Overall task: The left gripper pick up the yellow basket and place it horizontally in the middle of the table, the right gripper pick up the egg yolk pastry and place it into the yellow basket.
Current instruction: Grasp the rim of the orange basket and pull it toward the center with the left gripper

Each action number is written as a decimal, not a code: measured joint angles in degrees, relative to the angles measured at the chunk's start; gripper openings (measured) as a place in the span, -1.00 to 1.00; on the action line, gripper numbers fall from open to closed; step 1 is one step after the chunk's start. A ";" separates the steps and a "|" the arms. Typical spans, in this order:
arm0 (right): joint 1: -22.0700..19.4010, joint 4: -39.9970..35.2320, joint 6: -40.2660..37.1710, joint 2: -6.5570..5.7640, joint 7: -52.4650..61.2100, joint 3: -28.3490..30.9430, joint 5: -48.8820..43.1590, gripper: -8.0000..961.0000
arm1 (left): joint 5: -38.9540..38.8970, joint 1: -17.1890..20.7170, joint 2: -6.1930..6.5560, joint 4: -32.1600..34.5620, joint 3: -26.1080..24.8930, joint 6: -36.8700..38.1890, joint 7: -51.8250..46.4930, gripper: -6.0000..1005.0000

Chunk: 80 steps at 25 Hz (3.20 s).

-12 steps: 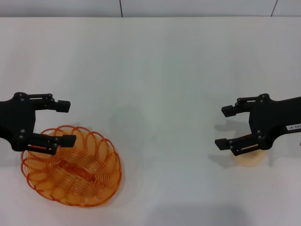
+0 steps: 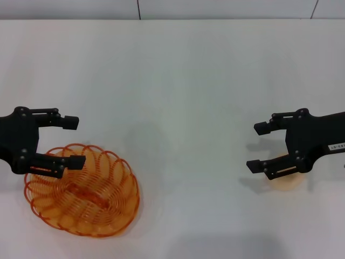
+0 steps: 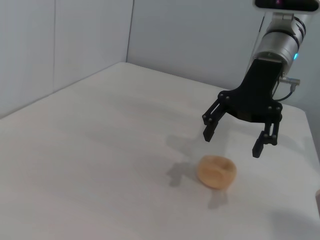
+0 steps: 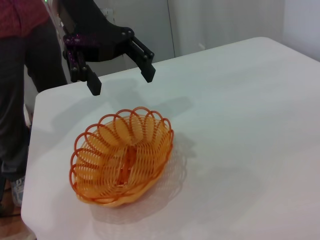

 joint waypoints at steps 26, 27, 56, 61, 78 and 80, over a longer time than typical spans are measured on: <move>-0.09 0.00 0.13 0.09 0.00 -0.33 0.35 0.79 | 26.10 -4.28 1.18 12.78 -0.18 -0.02 -23.37 0.77; -0.05 0.00 0.05 0.09 0.00 -0.33 0.37 0.79 | 27.62 -4.65 1.18 12.79 -0.20 -0.14 -23.87 0.77; 0.05 0.09 -0.09 0.16 0.09 -0.50 0.85 0.79 | 38.05 -9.36 -2.61 10.29 4.89 -6.00 -38.06 0.77; -0.03 0.09 -0.09 0.18 0.09 -0.60 1.36 0.79 | 39.05 -10.20 -3.08 8.20 6.37 -7.60 -39.74 0.77; -0.19 0.09 -0.09 0.18 0.09 -1.11 1.59 0.79 | 39.41 -11.65 -3.29 6.05 11.07 -8.95 -44.91 0.75; -0.23 0.09 -0.09 0.18 0.09 -1.11 1.59 0.79 | 39.68 -11.90 -3.21 6.05 11.45 -8.90 -45.25 0.74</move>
